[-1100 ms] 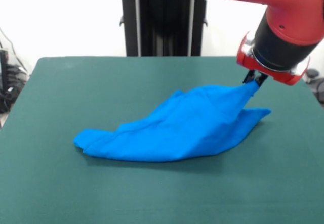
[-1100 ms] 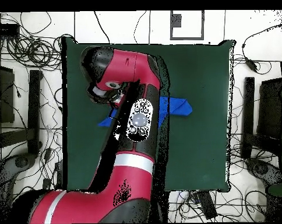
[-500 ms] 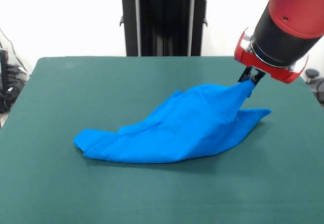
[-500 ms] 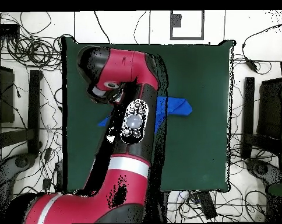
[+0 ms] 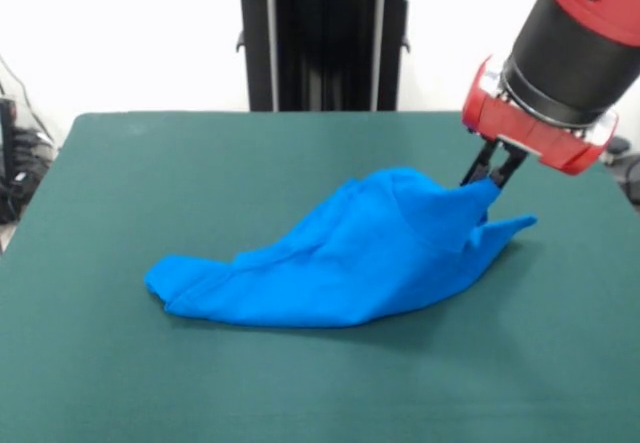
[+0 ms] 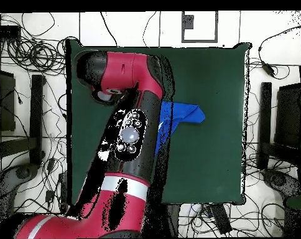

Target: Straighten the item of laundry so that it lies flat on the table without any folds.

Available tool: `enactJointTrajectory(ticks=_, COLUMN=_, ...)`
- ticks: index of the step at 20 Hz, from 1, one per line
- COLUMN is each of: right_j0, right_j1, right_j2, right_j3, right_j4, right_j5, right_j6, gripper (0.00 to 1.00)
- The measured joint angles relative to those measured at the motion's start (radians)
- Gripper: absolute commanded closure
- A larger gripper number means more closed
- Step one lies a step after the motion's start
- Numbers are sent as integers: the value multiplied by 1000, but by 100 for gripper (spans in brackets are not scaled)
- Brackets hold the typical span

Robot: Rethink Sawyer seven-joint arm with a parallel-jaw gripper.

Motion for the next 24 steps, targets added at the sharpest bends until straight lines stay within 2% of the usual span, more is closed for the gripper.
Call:
enactJointTrajectory(ticks=9, right_j0=37, right_j1=-24, right_j2=-59, right_j3=0, right_j4=0, right_j5=-83, right_j6=0, gripper=100)
enactJointTrajectory(ticks=18, right_j0=59, right_j1=-48, right_j2=-84, right_j3=11, right_j4=0, right_j5=-134, right_j6=0, gripper=100)
enactJointTrajectory(ticks=24, right_j0=72, right_j1=-71, right_j2=-86, right_j3=46, right_j4=0, right_j5=-220, right_j6=0, gripper=100)
